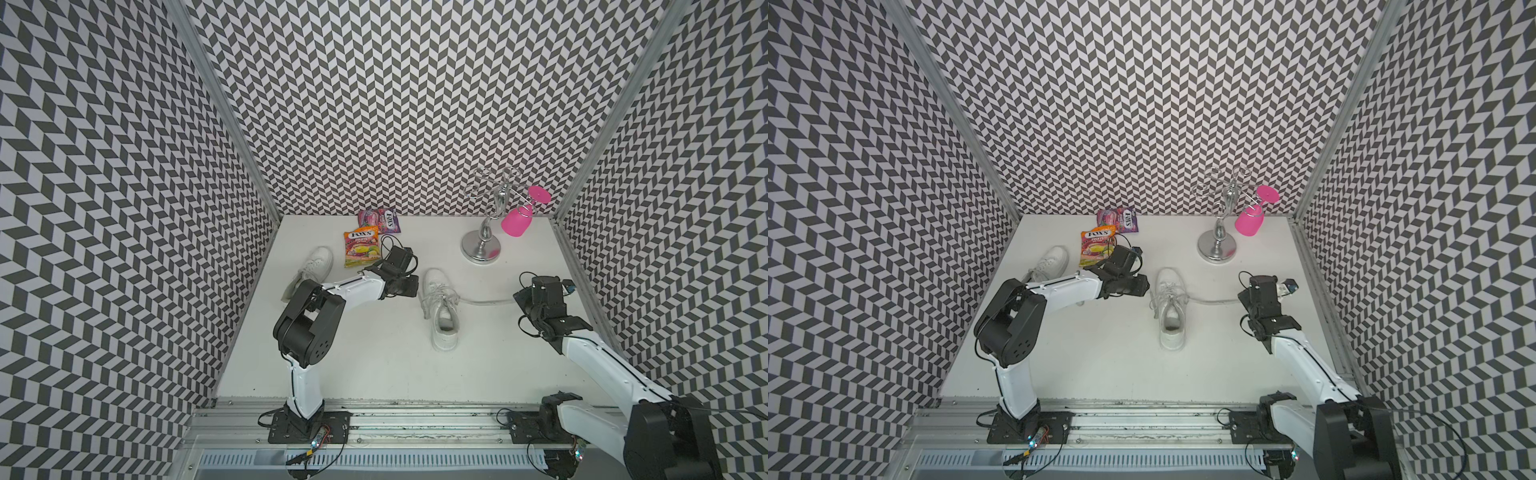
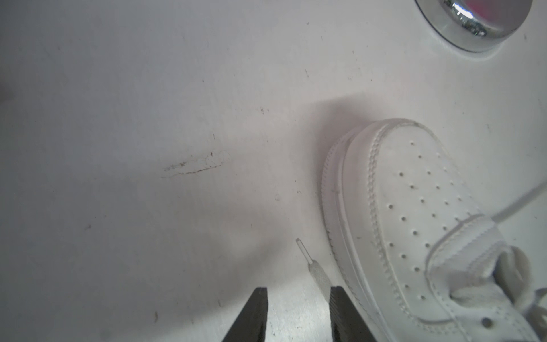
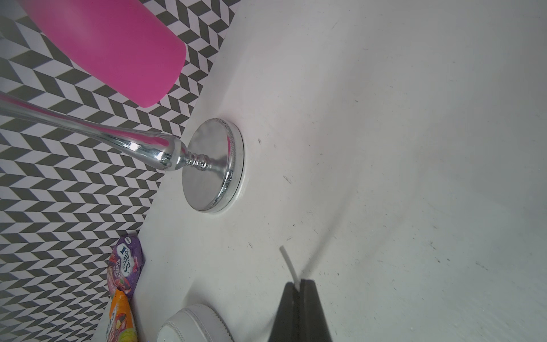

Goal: Tie the shoes
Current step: Tie the shoelace on the shoe.

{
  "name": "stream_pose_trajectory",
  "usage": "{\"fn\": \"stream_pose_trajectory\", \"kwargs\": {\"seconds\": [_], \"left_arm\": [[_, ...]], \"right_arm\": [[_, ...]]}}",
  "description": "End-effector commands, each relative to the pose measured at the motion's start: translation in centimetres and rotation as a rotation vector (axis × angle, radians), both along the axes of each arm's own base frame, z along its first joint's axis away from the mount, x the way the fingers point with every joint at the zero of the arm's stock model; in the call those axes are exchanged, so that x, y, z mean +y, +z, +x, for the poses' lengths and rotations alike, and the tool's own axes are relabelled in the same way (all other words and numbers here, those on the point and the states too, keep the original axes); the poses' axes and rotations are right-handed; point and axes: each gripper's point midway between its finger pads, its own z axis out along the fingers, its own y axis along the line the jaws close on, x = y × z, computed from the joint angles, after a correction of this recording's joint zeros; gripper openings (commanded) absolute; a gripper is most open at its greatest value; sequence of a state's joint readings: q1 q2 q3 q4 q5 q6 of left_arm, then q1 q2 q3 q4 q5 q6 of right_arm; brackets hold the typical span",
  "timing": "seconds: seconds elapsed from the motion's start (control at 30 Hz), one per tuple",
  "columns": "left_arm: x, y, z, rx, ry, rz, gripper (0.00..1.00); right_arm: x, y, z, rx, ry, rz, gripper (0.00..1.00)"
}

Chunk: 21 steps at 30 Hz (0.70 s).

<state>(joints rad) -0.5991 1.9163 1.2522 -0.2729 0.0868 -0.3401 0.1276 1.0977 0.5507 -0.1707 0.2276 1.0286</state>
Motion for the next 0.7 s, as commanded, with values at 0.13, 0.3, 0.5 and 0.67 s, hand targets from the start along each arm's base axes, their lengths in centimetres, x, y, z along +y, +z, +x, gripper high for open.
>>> {"fn": "stream_pose_trajectory", "kwargs": {"seconds": [0.13,0.3,0.5,0.67], "left_arm": [[-1.7,-0.8,0.2,-0.005,-0.021,0.075,0.40],[-1.9,-2.3,-0.2,0.011,-0.028,0.132,0.39],[-1.7,-2.2,-0.3,-0.001,-0.023,0.134,0.39],[-2.3,-3.3,-0.8,0.035,-0.057,0.138,0.39]], "right_arm": [[-0.2,1.1,0.3,-0.052,-0.004,0.001,0.00],[-0.2,1.1,0.3,-0.052,-0.004,0.004,0.00],[-0.2,1.1,0.3,-0.054,-0.004,0.007,0.00],[-0.2,1.1,0.3,-0.057,-0.005,0.009,0.00]]}}
